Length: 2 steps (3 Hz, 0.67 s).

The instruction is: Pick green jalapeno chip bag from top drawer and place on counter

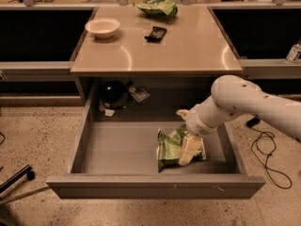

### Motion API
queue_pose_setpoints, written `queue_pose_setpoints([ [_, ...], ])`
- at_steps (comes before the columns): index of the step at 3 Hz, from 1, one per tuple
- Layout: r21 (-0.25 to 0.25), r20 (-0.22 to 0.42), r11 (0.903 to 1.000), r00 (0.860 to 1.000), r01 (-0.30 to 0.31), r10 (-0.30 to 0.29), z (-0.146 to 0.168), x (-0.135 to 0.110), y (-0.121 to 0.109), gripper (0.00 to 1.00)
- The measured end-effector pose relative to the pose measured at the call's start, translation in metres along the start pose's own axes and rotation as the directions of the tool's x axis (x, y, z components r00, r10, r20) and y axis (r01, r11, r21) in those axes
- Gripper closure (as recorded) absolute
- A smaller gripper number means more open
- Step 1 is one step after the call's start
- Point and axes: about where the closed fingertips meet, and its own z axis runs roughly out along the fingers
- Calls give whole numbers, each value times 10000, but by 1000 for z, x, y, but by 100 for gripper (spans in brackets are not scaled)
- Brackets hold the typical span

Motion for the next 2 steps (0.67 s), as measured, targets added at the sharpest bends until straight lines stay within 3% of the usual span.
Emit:
queue_pose_setpoints([
  [2, -820, 313, 9966, 9995, -41, 67, 43, 10, 10, 0],
])
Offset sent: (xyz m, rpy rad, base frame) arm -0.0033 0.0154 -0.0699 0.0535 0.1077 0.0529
